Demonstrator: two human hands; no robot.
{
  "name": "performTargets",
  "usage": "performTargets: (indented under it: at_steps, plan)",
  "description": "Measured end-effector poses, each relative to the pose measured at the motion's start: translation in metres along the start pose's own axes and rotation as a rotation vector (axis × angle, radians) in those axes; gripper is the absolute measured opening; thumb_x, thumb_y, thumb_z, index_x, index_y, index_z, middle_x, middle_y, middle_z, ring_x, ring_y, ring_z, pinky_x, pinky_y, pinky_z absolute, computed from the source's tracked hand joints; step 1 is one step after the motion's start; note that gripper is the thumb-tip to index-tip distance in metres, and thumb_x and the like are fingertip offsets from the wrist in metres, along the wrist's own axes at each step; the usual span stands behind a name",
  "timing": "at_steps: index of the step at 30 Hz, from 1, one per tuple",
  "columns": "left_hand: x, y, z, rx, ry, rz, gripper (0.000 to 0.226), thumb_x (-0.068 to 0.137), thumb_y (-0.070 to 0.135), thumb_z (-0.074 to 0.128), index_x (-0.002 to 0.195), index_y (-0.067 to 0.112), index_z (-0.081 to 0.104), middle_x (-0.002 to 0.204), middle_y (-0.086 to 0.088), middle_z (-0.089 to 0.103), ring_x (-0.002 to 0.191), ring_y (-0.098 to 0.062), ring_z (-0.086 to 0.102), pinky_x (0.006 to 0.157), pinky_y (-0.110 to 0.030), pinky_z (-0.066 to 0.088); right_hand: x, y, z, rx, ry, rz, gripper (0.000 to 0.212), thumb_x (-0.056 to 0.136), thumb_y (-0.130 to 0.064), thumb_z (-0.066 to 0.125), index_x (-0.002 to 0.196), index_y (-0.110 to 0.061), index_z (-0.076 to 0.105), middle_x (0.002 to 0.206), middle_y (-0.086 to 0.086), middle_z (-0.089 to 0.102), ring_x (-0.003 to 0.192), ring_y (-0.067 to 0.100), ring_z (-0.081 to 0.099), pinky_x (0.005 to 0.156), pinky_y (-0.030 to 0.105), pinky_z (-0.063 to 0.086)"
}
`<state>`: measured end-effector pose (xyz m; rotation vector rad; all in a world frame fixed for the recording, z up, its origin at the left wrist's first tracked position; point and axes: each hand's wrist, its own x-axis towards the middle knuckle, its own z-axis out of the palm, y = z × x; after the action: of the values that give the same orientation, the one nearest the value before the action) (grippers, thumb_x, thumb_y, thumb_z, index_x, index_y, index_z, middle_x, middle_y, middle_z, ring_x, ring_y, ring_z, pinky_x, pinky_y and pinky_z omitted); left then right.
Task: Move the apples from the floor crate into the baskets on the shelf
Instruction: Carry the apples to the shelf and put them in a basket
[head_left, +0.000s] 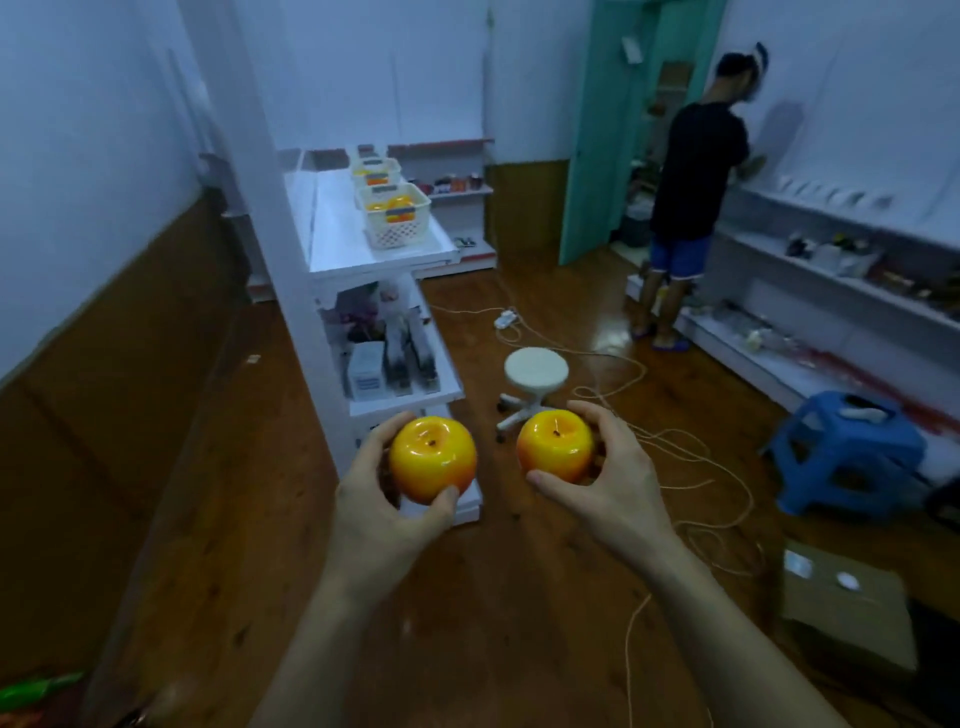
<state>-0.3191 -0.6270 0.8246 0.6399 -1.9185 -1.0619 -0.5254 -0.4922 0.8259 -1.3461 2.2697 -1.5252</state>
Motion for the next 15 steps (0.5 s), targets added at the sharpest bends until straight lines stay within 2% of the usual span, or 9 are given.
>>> performTargets:
  at_steps: [3, 6, 8, 11, 13, 15]
  plan:
    - [0.032, 0.001, 0.042, -0.042, -0.061, 0.01, 0.074, 0.063, 0.048, 0.081, 0.129, 0.054, 0.048, 0.125, 0.027, 0.054, 0.113, -0.007, 0.061, 0.086, -0.032, 0.059, 0.02, 0.029, -0.029, -0.039, 0.054, 0.026, 0.084, 0.066, -0.051, 0.087, 0.136, -0.046, 0.041, 0.127, -0.017, 0.047, 0.112, 0.005, 0.054, 0.087, 0.024, 0.052]
    - [0.065, -0.005, 0.082, -0.05, -0.099, 0.025, 0.078, 0.064, 0.047, 0.083, 0.133, 0.054, 0.046, 0.125, 0.03, 0.052, 0.114, -0.012, 0.061, 0.087, -0.042, 0.06, 0.049, 0.059, -0.054, -0.055, 0.078, 0.04, 0.083, 0.067, -0.049, 0.088, 0.134, -0.046, 0.04, 0.127, -0.017, 0.046, 0.111, 0.005, 0.053, 0.087, 0.025, 0.053]
    - [0.089, -0.008, 0.107, -0.045, -0.106, 0.02, 0.08, 0.064, 0.046, 0.083, 0.133, 0.055, 0.045, 0.125, 0.026, 0.053, 0.11, -0.021, 0.064, 0.083, -0.046, 0.061, 0.075, 0.079, -0.068, -0.074, 0.069, 0.036, 0.083, 0.067, -0.049, 0.088, 0.134, -0.047, 0.038, 0.127, -0.017, 0.045, 0.111, 0.005, 0.053, 0.087, 0.023, 0.053]
    - [0.127, -0.012, 0.14, -0.042, -0.091, 0.018, 0.081, 0.062, 0.051, 0.081, 0.134, 0.057, 0.043, 0.128, 0.01, 0.055, 0.099, -0.037, 0.068, 0.076, -0.055, 0.061, 0.118, 0.108, -0.085, -0.076, 0.043, 0.023, 0.086, 0.066, -0.052, 0.087, 0.137, -0.045, 0.039, 0.128, -0.018, 0.045, 0.111, 0.004, 0.053, 0.085, 0.02, 0.052]
    - [0.15, -0.014, 0.16, -0.034, -0.076, 0.012, 0.081, 0.063, 0.052, 0.081, 0.134, 0.056, 0.043, 0.13, 0.009, 0.054, 0.099, -0.038, 0.067, 0.075, -0.054, 0.061, 0.149, 0.124, -0.095, -0.083, 0.016, 0.02, 0.087, 0.067, -0.051, 0.087, 0.139, -0.042, 0.039, 0.127, -0.018, 0.044, 0.109, 0.004, 0.052, 0.082, 0.017, 0.051]
    - [0.173, -0.013, 0.177, -0.031, -0.043, 0.023, 0.078, 0.064, 0.047, 0.082, 0.131, 0.059, 0.043, 0.13, 0.018, 0.052, 0.107, -0.03, 0.064, 0.078, -0.045, 0.062, 0.178, 0.136, -0.104, -0.089, -0.01, 0.008, 0.089, 0.068, -0.049, 0.087, 0.142, -0.038, 0.04, 0.13, -0.018, 0.042, 0.111, 0.005, 0.051, 0.08, 0.015, 0.05]
